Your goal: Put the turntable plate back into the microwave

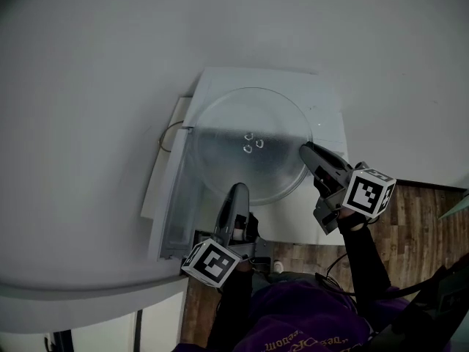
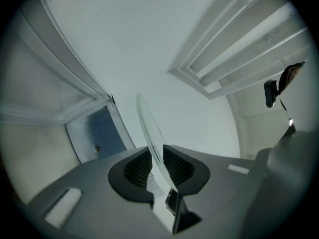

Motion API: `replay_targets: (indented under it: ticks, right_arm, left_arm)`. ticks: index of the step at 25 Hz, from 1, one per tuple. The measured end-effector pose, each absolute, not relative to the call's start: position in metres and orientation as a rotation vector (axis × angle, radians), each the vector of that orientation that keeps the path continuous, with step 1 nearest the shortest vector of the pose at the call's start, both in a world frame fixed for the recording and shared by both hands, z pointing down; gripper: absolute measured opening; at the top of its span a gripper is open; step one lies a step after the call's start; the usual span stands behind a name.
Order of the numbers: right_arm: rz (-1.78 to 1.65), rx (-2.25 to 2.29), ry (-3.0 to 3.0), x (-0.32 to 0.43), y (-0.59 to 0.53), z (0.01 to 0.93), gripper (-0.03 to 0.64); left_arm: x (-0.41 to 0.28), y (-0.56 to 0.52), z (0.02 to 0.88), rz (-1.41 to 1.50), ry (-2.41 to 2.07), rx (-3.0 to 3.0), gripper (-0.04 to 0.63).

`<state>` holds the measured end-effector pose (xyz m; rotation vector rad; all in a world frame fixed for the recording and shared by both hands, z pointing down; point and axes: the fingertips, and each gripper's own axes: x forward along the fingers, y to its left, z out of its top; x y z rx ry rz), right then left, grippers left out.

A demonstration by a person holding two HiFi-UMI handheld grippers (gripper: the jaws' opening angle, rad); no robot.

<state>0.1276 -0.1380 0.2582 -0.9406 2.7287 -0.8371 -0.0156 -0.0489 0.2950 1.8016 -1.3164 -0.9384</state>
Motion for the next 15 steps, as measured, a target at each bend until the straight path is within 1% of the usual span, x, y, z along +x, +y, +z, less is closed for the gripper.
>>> replay_targets:
  ticks: [7,15]
  right_arm:
    - [-0.86,-0.876,2.781,0.108,-0.113,0.272,0.098]
    - [-0.934,-0.827,2.816,0.104,-0.116,0.286,0.098]
  left_arm:
    - [-0.027,-0.017,0.311,-0.998,-1.357,1.78,0.08]
    - [-0.028,-0.009,0.319,-1.014,-1.412,1.715,0.08]
